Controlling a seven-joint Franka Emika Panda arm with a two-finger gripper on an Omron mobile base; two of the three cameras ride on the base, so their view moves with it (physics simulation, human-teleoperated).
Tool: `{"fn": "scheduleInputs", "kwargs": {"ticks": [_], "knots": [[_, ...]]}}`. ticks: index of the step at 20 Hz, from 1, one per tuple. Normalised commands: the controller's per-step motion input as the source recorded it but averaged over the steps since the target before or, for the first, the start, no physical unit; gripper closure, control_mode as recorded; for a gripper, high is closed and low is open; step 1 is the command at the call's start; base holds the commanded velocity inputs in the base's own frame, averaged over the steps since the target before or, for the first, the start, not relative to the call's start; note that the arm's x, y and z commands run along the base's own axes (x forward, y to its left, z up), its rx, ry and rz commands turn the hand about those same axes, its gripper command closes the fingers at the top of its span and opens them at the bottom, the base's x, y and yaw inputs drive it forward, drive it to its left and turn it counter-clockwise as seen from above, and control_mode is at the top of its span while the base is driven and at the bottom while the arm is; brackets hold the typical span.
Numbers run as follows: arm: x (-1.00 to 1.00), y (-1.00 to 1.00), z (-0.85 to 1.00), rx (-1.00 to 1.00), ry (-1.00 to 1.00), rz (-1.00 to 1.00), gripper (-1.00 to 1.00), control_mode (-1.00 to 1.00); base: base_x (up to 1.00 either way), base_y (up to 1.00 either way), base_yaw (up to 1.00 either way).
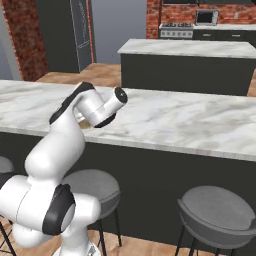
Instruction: Get the candle and the beer from the cabinet and move them to the dining counter.
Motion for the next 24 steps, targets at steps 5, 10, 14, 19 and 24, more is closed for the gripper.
{"fn": "scheduleInputs", "kwargs": {"ticks": [5,10,14,19,24], "knots": [[-0.11,-0.06,0.69,0.0,0.0,-0.02,-1.0,-1.0,0.0,0.0,0.0],[-0.58,-0.3,0.52,0.0,0.0,-0.09,-1.0,-1.0,0.0,0.0,0.0],[-0.89,-0.4,0.38,0.0,0.0,-0.26,-1.0,-1.0,0.0,0.0,0.0],[-0.96,-0.5,0.22,0.0,0.0,-0.34,-1.0,-1.0,0.0,0.0,0.0],[-0.89,-0.48,0.19,0.0,0.0,-0.41,-1.0,-1.0,0.0,0.0,0.0]]}}
